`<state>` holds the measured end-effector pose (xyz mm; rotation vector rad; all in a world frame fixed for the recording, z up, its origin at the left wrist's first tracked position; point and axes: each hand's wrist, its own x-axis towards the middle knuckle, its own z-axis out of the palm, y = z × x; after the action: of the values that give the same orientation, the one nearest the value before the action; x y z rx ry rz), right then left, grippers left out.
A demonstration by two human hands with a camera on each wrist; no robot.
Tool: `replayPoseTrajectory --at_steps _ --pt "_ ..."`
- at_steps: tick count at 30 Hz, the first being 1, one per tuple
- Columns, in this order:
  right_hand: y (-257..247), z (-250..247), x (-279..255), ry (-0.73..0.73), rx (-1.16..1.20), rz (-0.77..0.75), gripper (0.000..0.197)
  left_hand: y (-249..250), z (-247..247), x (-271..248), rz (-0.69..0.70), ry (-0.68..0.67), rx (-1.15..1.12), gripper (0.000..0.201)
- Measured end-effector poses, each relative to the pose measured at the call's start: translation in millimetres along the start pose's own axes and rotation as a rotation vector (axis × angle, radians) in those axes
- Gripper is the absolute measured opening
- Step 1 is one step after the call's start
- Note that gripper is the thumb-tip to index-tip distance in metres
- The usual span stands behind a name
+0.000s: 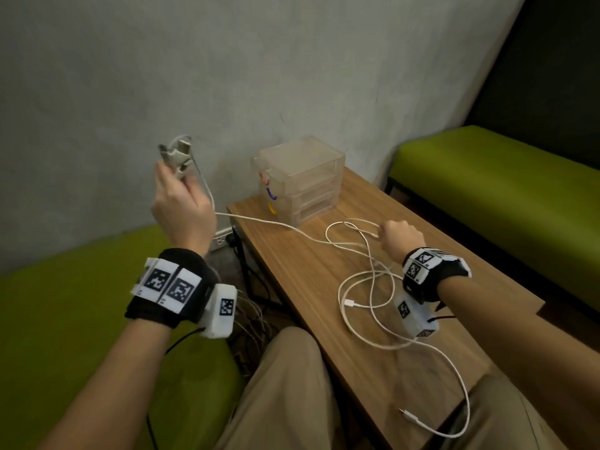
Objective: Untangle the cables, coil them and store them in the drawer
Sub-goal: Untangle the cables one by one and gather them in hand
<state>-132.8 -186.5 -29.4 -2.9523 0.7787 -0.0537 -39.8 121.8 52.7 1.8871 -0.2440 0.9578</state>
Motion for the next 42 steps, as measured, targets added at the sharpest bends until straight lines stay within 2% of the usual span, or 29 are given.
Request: replayPoseTrajectory --at_steps 2,4,6,9,13,15,17,19,21,22,25,28,30,32,36,38,39,42 --pt "21 -2 -4 -0.075 -0.090 0.069 0.024 -7 -9 16 -0.050 0.065 0.005 0.041" --pt "29 -1 -7 -0.067 -0.166 0.015 0.026 -9 -9 25 -0.047 0.078 -0.057 0.042" --pt "17 -1 -7 -0.022 -0.152 -0.057 0.028 0 0 18 -0.001 0.016 -0.145 0.036" --pt "-12 -3 -2 0.033 -0.008 -0.106 0.029 18 22 -9 0.026 -0.132 -0.268 0.032" --pt "-50 -9 -3 0.123 -0.059 -0.251 0.035 27 35 -36 0.044 -0.314 -0.291 0.024" --pt "-60 -11 -4 0.103 -0.031 -0.304 0.033 25 27 -33 0.082 -0.285 -0.220 0.027" --pt "-60 -8 -4 -0.047 0.043 -0.364 0.029 12 15 -19 0.095 -0.168 -0.058 0.028" --pt "-60 1 -7 -0.284 0.108 -0.420 0.030 -2 -2 0 0.077 -0.096 0.091 0.026" --pt "-66 7 -13 -0.443 0.095 -0.434 0.036 -11 -13 11 0.090 -0.107 0.164 0.028" --pt "-72 10 -16 -0.455 0.083 -0.448 0.039 -13 -14 11 0.091 -0.138 0.141 0.031" --pt "-102 7 -22 -0.347 0.224 -0.560 0.047 -9 -7 -8 0.040 -0.279 -0.093 0.030" --pt "-137 -7 -31 -0.183 0.491 -0.768 0.052 -1 3 -35 -0.044 -0.398 -0.242 0.019" --pt "-158 -20 -39 -0.062 0.638 -0.875 0.049 -1 3 -48 -0.049 -0.493 -0.283 0.018" --pt "-175 -28 -45 0.026 0.712 -0.902 0.037 -4 1 -53 -0.036 -0.574 -0.311 0.022" --pt "-187 -27 -50 0.026 0.832 -0.832 0.024 -15 -2 -49 -0.108 -0.512 -0.357 0.024" --pt "-186 -24 -47 0.017 0.858 -0.782 0.010 -17 -4 -45 -0.098 -0.463 -0.298 0.027" --pt "-184 -23 -45 0.020 0.843 -0.767 0.003 -19 -4 -43 -0.075 -0.452 -0.278 0.027" --pt "-177 -24 -46 0.121 0.733 -0.788 0.003 -20 -4 -42 -0.085 -0.424 -0.294 0.029"
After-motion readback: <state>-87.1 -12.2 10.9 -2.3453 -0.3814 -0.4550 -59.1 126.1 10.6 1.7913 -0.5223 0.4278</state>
